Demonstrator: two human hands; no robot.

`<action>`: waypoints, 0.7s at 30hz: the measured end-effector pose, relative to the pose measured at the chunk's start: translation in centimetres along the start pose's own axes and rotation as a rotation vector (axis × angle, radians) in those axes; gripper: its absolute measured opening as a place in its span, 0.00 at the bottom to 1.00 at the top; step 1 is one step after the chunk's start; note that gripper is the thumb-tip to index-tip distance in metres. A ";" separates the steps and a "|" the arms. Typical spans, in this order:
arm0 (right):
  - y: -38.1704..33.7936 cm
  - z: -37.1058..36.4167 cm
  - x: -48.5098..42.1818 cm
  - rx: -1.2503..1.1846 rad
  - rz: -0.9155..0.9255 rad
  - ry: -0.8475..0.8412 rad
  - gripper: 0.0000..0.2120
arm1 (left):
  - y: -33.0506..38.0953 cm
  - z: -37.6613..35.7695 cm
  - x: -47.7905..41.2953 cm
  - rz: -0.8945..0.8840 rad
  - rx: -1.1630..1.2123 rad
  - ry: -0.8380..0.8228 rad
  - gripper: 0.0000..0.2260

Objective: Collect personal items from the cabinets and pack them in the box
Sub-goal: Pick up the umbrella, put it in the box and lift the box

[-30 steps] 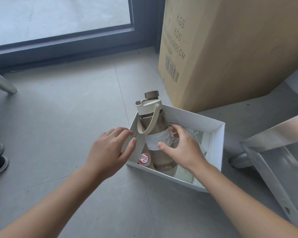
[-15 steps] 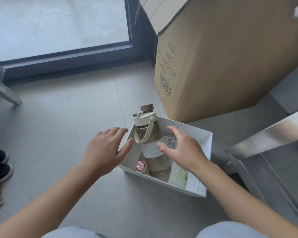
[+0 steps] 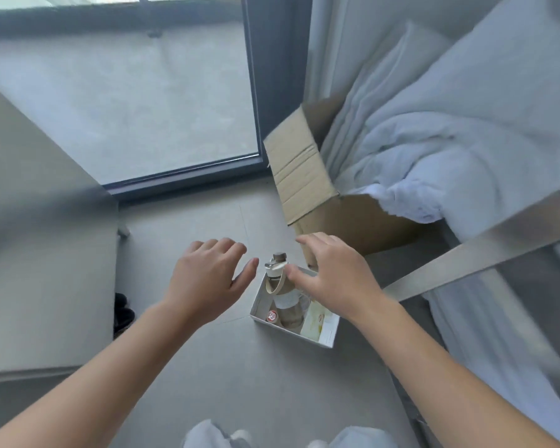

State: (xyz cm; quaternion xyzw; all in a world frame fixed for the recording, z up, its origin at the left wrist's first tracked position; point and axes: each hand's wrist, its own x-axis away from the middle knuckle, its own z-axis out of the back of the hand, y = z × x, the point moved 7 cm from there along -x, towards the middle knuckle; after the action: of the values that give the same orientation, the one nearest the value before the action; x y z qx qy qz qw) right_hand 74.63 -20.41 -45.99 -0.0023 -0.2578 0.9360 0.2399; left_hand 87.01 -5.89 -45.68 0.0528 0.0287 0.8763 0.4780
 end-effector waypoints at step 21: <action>-31.8 30.7 11.0 0.128 0.283 0.200 0.25 | -1.7 43.2 16.3 0.253 0.001 0.379 0.20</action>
State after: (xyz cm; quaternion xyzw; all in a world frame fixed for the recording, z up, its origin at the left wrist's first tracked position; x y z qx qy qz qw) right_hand 75.20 -6.33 -2.68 -0.1161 -0.1695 0.9700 0.1298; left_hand 84.87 8.75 -1.87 -0.1094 0.1117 0.9234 0.3504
